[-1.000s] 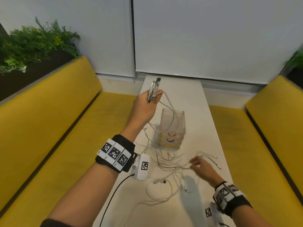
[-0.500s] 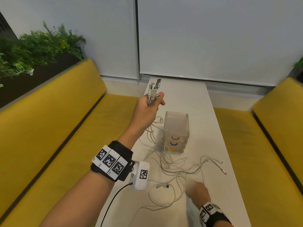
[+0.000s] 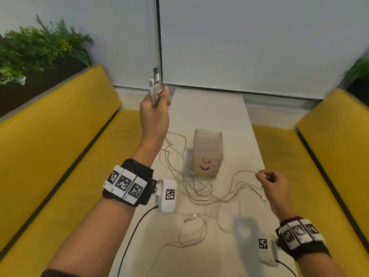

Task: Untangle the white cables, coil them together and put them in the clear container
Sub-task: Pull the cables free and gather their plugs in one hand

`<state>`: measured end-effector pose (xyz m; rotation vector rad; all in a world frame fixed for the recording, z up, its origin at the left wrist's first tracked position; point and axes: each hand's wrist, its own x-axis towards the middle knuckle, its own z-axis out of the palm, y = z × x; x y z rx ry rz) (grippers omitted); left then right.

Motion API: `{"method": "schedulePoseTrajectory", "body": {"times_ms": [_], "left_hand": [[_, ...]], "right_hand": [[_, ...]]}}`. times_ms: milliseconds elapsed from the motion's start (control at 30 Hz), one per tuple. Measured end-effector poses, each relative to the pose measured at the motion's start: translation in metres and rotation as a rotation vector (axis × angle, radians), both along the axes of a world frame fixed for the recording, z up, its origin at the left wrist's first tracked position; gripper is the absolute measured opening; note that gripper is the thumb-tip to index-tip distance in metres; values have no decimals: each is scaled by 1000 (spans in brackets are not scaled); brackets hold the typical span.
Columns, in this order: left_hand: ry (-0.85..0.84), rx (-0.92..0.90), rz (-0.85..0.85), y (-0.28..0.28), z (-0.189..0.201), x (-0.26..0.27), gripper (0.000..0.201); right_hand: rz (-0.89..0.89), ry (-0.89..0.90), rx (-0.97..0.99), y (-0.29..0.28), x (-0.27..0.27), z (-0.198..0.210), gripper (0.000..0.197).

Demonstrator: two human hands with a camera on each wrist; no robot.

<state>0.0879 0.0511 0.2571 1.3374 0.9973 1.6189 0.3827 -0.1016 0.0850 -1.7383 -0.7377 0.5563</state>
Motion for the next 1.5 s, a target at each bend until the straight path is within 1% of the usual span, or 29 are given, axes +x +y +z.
{"method": "schedulePoseTrajectory", "body": {"times_ms": [67, 133, 167, 200, 233, 267, 300, 333, 367, 400, 433, 467, 500, 533, 567, 600, 633, 733, 833, 967, 1067, 1100, 1167, 1233, 1266, 1333, 1433, 1500], "left_hand": [[19, 6, -17, -2, -3, 3, 36], [37, 2, -42, -5, -6, 5, 37], [51, 4, -65, -8, -7, 6, 38], [65, 9, -96, -10, -9, 7, 38], [75, 14, -133, -12, -10, 8, 39], [79, 15, -166, -14, -12, 9, 40], [82, 9, -189, -16, -13, 10, 40], [87, 0, -203, -17, -15, 10, 40], [93, -9, -217, -18, -16, 10, 40], [98, -20, -231, -19, -17, 10, 39], [99, -30, -238, -20, -18, 10, 39], [99, -40, -240, -19, -18, 10, 39], [98, -46, -241, -19, -19, 9, 39], [97, -44, -243, -18, -19, 9, 39], [99, -37, -244, -17, -20, 8, 40], [103, -31, -244, -16, -20, 8, 40], [104, -28, -243, -16, -19, 7, 41], [96, -43, -240, -16, -19, 3, 40], [99, -51, -232, -14, -22, -2, 40], [107, -58, -223, -12, -26, -7, 40], [103, -66, -220, -12, -25, -8, 41], [101, -69, -221, -12, -25, -8, 40], [104, -72, -225, -13, -24, -6, 38], [111, -68, -239, -14, -25, -4, 36], [117, -62, -249, -14, -26, -3, 35], [152, -52, -274, -13, -29, 0, 33], [252, -32, -368, -13, -34, 3, 23], [346, 4, -444, -14, -39, 6, 18]], "right_hand": [[12, -1, 52, 6, -1, 8, 8], [34, 49, 48, 8, -3, 1, 11], [68, 117, 25, 8, -4, -9, 19], [108, 192, -31, 8, -5, -22, 34], [144, 203, -122, 7, -10, -37, 52], [198, 76, -268, 5, -17, -49, 69], [240, -170, -440, 3, -26, -61, 79], [249, -427, -544, 1, -38, -70, 81], [277, -615, -530, -2, -53, -75, 73], [370, -677, -436, -6, -69, -80, 56], [509, -660, -335, -10, -85, -82, 37], [684, -621, -322, -14, -101, -86, 24], [863, -608, -332, -17, -117, -90, 19], [1008, -627, -362, -18, -129, -96, 21], [1097, -658, -376, -19, -139, -106, 24], [1126, -690, -408, -17, -146, -116, 27], [1105, -703, -462, -14, -150, -127, 30], [962, -701, -586, -2, -147, -148, 30], [857, -737, -604, 6, -142, -162, 25], [786, -770, -599, 7, -142, -179, 20], [791, -804, -631, 8, -144, -183, 14], [806, -793, -616, 9, -143, -183, 12], [846, -677, -562, 12, -142, -175, 8], [837, -495, -492, 19, -137, -157, 25], [810, -395, -454, 24, -134, -142, 30], [776, -220, -364, 34, -130, -103, 30], [763, -14, -200, 50, -119, -39, 27], [752, 88, -94, 57, -110, 5, 27]]}}
